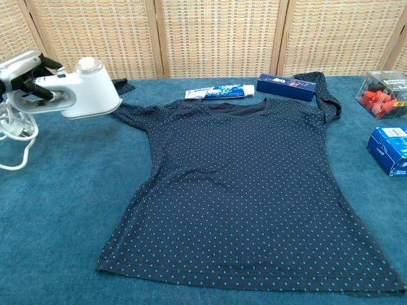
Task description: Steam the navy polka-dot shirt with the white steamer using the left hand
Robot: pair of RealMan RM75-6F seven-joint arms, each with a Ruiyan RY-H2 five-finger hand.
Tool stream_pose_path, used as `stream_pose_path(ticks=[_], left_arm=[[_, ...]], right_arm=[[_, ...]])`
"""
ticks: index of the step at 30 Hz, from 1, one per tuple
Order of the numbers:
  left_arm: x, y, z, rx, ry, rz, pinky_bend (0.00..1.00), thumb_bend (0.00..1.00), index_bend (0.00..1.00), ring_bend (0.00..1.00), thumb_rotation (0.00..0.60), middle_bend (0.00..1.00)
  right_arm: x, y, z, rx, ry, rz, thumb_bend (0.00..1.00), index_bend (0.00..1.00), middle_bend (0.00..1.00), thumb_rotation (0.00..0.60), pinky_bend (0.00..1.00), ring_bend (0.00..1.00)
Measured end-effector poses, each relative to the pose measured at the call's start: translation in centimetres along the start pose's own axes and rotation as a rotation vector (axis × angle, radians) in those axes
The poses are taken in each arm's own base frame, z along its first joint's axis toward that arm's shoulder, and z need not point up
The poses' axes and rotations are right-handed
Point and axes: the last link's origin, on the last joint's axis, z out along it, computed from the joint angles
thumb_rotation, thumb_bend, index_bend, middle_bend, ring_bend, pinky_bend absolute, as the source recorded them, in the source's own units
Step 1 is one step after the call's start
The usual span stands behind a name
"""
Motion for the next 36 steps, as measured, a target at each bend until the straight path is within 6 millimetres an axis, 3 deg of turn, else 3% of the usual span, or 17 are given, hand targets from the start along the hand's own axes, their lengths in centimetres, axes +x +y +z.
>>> stream_pose_path(ticks=[8,16,24,36], left_arm=[[0.7,3.4,1.1,-0.122,-0.04,-0.026,0.86,0.72,1.0,0.73,0.6,0.78],[0.1,9.4,4.1,-0.199,-0.115,-0.043,0.86,0.72,1.0,0.73,0.6,0.79],[-2.9,14.3,4.8,-0.265,-0.189,-0.053,0.86,0.72,1.0,0.73,0.6,0.79],[-6.8,17.4,4.4,-0.308,-0.286,-0.048,0.87,0.71,1.0,0.74,0.6,0.8]], right_arm=[[0.2,0.1,0.0,-0.001,0.006,-0.005,0.0,0.05,0.0,0.6,0.0,0.0],[0.2,0.5,0.3,-0.03,0.011,-0.013,0.0,0.05,0.0,0.6,0.0,0.0],[-0.3,1.3,0.9,-0.072,-0.006,-0.026,0.0,0.05,0.0,0.6,0.0,0.0],[-0.4,1.8,1.3,-0.086,-0.013,-0.017,0.0,0.05,0.0,0.6,0.0,0.0]])
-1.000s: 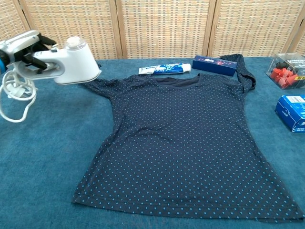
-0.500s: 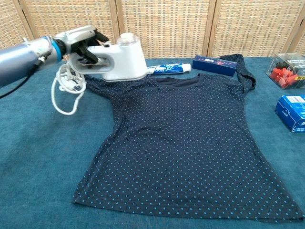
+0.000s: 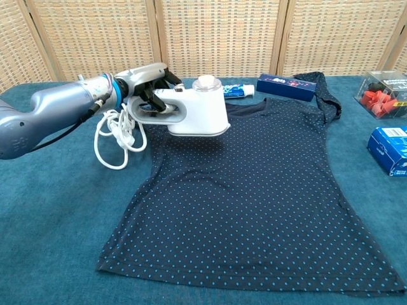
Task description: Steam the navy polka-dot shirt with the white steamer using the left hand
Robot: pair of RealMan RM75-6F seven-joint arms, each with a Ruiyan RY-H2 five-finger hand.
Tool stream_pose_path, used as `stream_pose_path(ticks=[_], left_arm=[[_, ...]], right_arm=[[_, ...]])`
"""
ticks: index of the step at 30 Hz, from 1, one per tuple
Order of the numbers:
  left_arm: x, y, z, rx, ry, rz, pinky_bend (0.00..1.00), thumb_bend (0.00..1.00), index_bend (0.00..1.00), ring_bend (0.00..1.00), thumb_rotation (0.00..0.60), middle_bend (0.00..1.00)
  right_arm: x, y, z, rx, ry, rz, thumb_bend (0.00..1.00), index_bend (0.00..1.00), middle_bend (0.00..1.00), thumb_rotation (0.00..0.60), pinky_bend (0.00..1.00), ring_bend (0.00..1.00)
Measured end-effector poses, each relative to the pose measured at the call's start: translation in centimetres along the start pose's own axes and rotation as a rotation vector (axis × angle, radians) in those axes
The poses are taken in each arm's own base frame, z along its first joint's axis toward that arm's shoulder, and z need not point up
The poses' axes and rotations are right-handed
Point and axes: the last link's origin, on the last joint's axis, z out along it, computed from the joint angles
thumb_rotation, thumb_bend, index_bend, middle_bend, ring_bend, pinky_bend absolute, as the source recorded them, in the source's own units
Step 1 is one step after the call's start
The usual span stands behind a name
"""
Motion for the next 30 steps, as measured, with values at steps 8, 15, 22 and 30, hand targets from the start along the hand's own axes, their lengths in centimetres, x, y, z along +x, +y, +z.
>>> stream_pose_path(ticks=[8,15,22,30], left_arm=[[-1.5,1.2,-0.3,-0.053,-0.012,0.026,0.87,0.71,1.0,0.74,0.6,0.8],[-3.6,2.3,-0.8,-0.084,-0.042,0.031,0.87,0.7,1.0,0.74,0.6,0.8],[-5.0,3.0,-1.2,-0.101,-0.06,0.042,0.87,0.7,1.0,0.74,0.6,0.8],[-5.7,3.1,-1.9,-0.121,-0.069,0.057,0.87,0.7,1.0,0.74,0.6,0.8]], right_arm=[[0.0,-0.2,-0.1,0.014,-0.003,0.008,0.0,0.05,0.0,0.6,0.0,0.0],[0.2,-0.3,-0.3,0.021,-0.001,0.019,0.0,0.05,0.0,0.6,0.0,0.0],[0.4,-0.4,-0.4,0.027,-0.002,0.027,0.0,0.05,0.0,0.6,0.0,0.0],[0.5,-0.5,-0.5,0.032,-0.001,0.033,0.0,0.05,0.0,0.6,0.0,0.0]])
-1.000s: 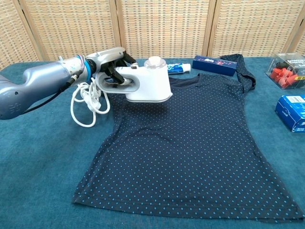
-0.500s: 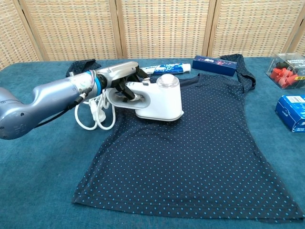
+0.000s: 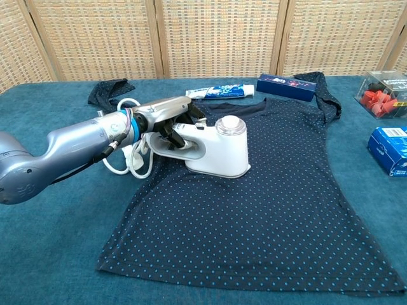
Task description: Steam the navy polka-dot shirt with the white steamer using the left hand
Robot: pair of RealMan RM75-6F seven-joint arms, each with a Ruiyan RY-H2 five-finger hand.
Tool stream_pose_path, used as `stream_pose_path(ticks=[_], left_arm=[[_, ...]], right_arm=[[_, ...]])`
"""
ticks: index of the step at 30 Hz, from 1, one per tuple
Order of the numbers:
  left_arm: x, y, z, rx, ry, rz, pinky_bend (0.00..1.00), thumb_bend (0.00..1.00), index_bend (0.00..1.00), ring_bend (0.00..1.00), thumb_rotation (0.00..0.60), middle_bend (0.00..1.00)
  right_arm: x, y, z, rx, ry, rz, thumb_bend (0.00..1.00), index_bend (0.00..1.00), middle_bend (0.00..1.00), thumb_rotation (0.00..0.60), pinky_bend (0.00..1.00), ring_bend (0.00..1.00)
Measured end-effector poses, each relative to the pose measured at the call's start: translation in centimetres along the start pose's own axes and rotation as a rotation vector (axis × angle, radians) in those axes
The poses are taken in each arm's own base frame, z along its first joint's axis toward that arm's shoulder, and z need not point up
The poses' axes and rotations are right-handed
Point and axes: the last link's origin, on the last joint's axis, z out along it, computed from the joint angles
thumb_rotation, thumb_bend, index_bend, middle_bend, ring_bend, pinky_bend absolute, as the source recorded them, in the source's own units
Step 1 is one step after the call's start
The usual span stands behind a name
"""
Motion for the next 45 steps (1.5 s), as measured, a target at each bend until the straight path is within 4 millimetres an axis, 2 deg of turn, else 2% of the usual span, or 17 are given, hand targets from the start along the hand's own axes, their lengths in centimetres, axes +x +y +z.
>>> stream_pose_path(ticks=[17,37,45], left_arm=[[-1.2,1.6,-2.0,-0.098,-0.086,-0.004,0.87,0.7,1.0,0.74,0.6,0.8],[-3.0,5.5,-6.4,-0.305,-0.202,0.121,0.87,0.7,1.0,0.74,0.6,0.8],[-3.6,6.0,-8.0,-0.351,-0.225,0.141,0.87,0.7,1.0,0.74,0.6,0.8]], right_arm=[[0.1,-0.3,-0.3,0.013,-0.001,0.004,0.0,0.05,0.0,0.6,0.0,0.0],[0.4,-0.5,-0.5,0.024,0.008,0.013,0.0,0.05,0.0,0.6,0.0,0.0],[0.5,-0.6,-0.6,0.03,0.009,0.014,0.0,0.05,0.0,0.6,0.0,0.0]])
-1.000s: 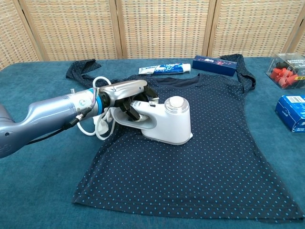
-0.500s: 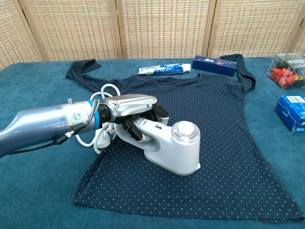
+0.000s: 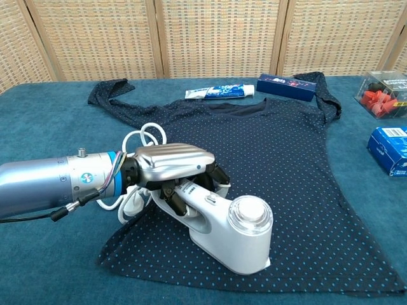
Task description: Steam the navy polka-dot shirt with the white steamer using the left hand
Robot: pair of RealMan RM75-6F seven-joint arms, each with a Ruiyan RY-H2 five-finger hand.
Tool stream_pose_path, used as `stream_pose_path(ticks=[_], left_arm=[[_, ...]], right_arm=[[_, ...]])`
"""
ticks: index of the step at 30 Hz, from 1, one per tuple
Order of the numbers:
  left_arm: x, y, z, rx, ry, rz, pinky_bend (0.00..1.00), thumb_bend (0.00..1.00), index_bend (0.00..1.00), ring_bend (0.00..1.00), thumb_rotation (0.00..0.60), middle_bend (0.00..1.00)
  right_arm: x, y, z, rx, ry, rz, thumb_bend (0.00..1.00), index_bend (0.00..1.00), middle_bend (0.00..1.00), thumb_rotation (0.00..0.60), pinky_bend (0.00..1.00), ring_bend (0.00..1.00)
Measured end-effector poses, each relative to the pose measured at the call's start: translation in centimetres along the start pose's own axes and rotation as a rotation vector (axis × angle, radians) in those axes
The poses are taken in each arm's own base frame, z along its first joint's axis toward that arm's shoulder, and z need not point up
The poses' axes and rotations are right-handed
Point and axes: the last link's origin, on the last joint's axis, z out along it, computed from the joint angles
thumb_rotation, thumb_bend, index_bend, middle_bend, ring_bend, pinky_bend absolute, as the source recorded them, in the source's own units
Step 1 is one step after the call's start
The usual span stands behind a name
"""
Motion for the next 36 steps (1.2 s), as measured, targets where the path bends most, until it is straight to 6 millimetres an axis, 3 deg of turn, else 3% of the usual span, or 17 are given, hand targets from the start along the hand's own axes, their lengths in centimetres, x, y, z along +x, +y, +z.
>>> stream_pose_path(ticks=[8,25,36], left_arm=[[0.4,-1.3,0.3,0.035,0.02,0.049,0.87,0.7,1.0,0.74,0.6,0.8],[2.0,-7.5,-0.6,0.226,0.088,0.059,0.87,0.7,1.0,0.74,0.6,0.8],[3.3,-10.4,-0.8,0.335,0.128,0.033,0.87,0.7,1.0,0.74,0.6,0.8]], right_arm=[[0.1,0.0,0.0,0.0,0.003,-0.001,0.0,0.05,0.0,0.6,0.0,0.0],[-0.2,-0.2,0.0,0.002,-0.008,-0.006,0.0,0.06,0.0,0.6,0.0,0.0],[-0.3,-0.3,0.0,0.002,-0.014,-0.009,0.0,0.06,0.0,0.6,0.0,0.0]])
